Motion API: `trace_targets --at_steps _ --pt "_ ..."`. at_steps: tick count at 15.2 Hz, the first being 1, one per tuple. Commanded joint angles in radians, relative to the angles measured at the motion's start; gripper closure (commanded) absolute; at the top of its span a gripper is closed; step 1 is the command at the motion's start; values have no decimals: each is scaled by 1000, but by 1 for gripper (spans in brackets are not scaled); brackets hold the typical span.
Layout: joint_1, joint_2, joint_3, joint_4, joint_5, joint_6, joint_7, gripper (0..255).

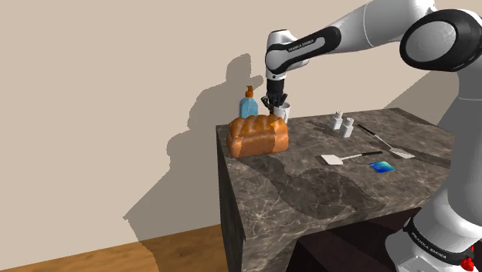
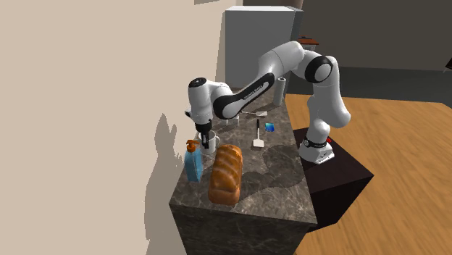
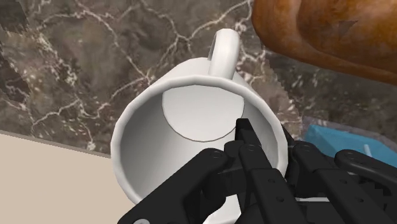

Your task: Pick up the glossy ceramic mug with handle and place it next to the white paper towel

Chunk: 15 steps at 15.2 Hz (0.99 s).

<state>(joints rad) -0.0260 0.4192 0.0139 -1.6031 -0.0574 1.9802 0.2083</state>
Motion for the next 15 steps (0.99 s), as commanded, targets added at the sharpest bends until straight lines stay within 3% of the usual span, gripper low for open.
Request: trace_targets --at_steps 1,15 --pt "1 -10 0 13 0 -23 0 255" --pt "2 -44 1 152 4 -196 -8 255"
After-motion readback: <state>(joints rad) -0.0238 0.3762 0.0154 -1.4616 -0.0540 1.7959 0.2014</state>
